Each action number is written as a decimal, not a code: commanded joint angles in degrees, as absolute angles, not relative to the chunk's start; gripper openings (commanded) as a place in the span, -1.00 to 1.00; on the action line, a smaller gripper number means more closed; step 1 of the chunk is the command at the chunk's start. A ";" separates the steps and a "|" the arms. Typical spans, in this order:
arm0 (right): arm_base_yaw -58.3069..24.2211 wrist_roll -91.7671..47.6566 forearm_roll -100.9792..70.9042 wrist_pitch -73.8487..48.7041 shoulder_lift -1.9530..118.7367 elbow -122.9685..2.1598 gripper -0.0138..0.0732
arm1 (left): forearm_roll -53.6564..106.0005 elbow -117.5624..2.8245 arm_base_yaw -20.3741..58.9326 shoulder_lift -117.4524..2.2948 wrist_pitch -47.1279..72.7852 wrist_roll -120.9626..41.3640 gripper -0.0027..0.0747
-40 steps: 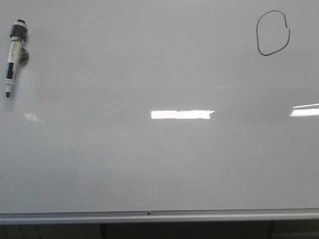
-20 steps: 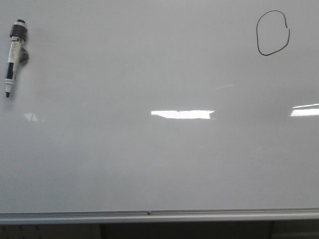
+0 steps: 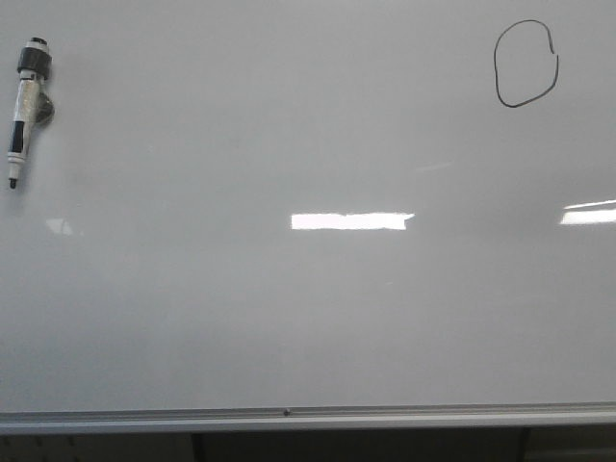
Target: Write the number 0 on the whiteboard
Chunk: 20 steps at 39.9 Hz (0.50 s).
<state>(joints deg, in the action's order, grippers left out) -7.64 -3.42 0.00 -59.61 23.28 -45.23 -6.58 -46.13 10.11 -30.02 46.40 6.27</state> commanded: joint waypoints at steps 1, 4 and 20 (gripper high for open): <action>-7.33 -3.28 1.05 -56.18 23.61 -46.58 -0.84 | -7.38 -43.14 7.04 -24.59 40.80 6.28 -0.98; -7.33 -3.28 1.05 -56.18 23.61 -46.58 -0.84 | -6.01 -38.18 4.19 -20.27 37.37 6.28 -0.98; -7.33 -3.28 1.05 -56.18 23.61 -46.58 -0.84 | -2.78 -6.48 -5.28 -0.34 8.01 6.25 -0.98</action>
